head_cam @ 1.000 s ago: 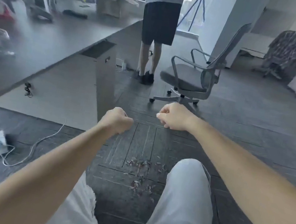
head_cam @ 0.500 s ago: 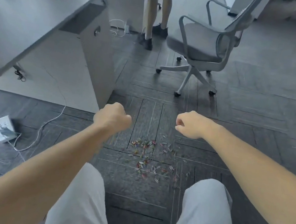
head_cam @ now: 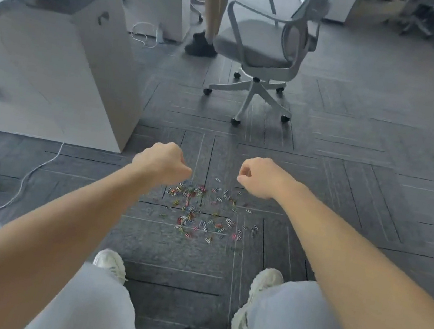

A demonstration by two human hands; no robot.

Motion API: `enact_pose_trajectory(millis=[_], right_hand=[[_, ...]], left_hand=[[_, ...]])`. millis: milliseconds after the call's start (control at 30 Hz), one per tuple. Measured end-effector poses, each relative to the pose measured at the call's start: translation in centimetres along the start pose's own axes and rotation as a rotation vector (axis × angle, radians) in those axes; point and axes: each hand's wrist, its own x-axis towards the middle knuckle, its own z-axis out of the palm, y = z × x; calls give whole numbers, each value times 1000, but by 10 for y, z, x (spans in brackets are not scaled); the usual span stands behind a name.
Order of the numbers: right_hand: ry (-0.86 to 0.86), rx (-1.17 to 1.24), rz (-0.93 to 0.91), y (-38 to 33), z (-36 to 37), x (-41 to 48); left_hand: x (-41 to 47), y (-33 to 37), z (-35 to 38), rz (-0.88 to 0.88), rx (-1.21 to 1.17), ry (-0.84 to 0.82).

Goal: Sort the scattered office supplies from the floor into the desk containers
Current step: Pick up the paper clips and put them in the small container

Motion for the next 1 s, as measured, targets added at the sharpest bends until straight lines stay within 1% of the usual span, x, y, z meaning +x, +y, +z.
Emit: enact_pose_trajectory(millis=[67,100,167,233,333,400,500,600,667,800,1000], right_hand=[[18,108,56,20,32,-21],[-11,142,80,29,46,-31],[-79,152,114,47,71,-42],[-116,149,150,70,92,-36],[-139,167,209,111,132,-7],[-174,147,228,135,164,17],[-228,150,241,169,209,53],[-232,156,249,200,249,96],[-217,177,263,219,277,128],[-222,204,299,249,334,184],[-323,61,386,266,416,234]], left_hand=[[-14,5,39,-5,-82,-8],[-22,8,58,-10,-113,-36],[-30,15,93,-17,-145,-97],[-21,23,131,-8,-152,-124],[14,31,196,-11,-167,-163],[35,29,243,-66,-161,-234],[67,12,306,-122,-144,-322],[110,-10,356,-174,-127,-363],[139,-20,382,-221,-121,-375],[192,-32,430,-269,-78,-335],[240,-56,492,-188,27,-292]])
